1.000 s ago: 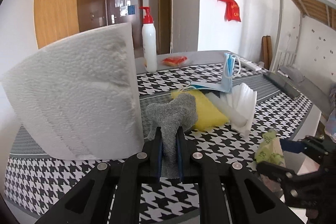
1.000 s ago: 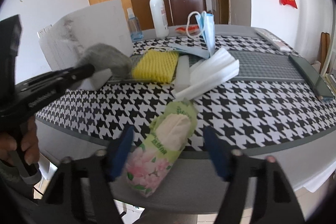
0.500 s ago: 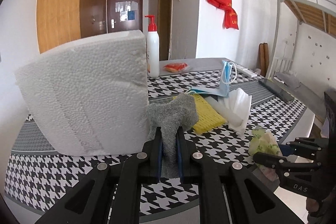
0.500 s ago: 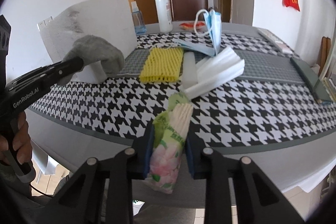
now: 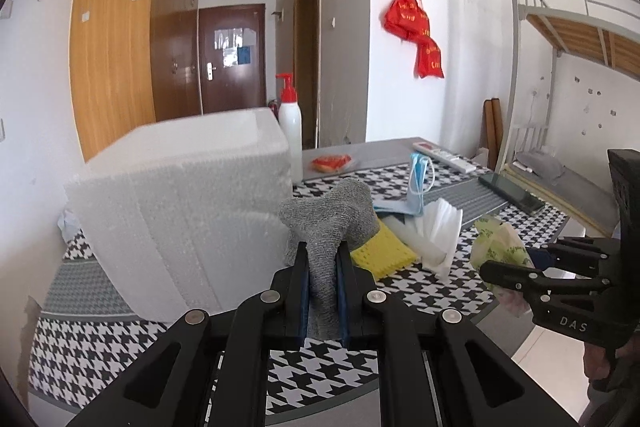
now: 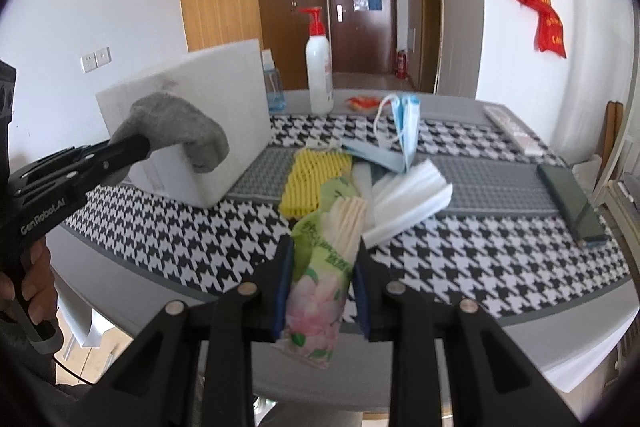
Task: Organize soft objects
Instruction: 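Carry the sock over the foam box and release it inside with the left gripper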
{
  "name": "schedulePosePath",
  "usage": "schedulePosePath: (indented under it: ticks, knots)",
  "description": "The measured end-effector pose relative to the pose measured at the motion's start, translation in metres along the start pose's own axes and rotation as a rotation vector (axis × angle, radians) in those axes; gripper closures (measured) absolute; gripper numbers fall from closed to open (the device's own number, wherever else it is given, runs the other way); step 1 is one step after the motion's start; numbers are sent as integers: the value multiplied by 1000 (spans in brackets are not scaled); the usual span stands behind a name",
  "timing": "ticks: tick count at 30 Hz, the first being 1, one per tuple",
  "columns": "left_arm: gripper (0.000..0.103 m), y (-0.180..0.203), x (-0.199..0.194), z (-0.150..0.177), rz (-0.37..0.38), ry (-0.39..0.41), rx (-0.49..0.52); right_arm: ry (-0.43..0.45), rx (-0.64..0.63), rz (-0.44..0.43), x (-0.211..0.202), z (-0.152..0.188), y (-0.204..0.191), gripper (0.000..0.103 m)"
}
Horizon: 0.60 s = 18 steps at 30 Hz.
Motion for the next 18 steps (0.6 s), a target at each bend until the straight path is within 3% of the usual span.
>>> schedulePosePath:
  ticks: [12, 18]
  knots:
    - [91, 5, -15, -27, 31, 20, -6, 99, -39, -8, -21, -41, -7, 71]
    - [91, 17, -29, -51, 56, 82, 16, 137, -41, -5, -26, -54, -3, 71]
Point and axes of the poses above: each gripper's, at about its wrist camera, not at the fingertips, and x roughly the way its jaws point, y to its right, z to its underside, the point moved 9 cm from there along x, roughly the way its jaws point, and after that the axes turned 13 degrees about -z, right-handed, at the moved point
